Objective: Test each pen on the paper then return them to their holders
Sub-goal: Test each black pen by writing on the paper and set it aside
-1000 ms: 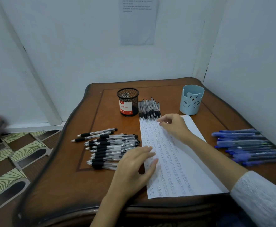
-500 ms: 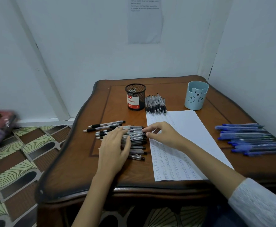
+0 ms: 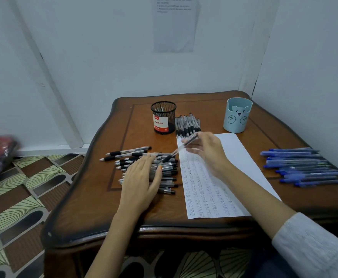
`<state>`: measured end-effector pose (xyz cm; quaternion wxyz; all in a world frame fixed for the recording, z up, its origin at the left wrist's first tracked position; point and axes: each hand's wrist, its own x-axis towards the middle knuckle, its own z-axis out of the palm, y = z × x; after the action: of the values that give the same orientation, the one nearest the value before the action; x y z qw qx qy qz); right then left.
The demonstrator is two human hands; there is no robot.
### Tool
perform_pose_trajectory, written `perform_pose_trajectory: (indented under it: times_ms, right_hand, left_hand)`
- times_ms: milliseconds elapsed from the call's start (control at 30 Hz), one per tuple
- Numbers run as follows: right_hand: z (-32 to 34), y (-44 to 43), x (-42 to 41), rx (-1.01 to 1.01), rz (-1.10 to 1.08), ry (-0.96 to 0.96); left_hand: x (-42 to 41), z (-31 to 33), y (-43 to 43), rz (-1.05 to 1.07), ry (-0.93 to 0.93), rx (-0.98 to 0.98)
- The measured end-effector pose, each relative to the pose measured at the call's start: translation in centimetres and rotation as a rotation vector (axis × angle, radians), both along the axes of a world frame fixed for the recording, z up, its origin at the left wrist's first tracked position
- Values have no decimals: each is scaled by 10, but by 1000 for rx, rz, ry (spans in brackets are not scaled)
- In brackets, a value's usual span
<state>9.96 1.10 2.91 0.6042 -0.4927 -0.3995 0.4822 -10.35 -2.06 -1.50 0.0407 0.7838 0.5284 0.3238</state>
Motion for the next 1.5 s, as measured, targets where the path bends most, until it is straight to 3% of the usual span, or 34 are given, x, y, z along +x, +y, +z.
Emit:
perform_pose_trajectory:
  times_ms: [200, 500, 667, 867, 967, 1167, 1300, 1500]
  right_hand:
    - [28, -1, 43, -12, -127, 527]
    - [19, -23, 87, -70, 21, 641]
    - [11, -36, 101, -116, 0, 434]
    - [-5, -41, 106, -317, 63, 505]
    - [-7, -42, 103, -230, 104, 399]
    - [-23, -40, 91, -110, -67, -63]
    - [-30, -40, 85, -100, -88, -237]
    - [-32, -34, 86, -16, -75, -257]
  left_hand:
    - [5, 3, -7, -94, 59, 81]
    - [28, 10, -10, -326, 183, 59]
    - [44, 14, -8, -415, 274, 5]
    - [63, 9, 1, -488, 306, -24]
    - [71, 6, 0, -540, 304, -51]
    - [79, -5, -6, -631, 258, -91]
    - [79, -8, -3, -636, 184, -131]
    - [79, -8, -3, -639, 134, -148]
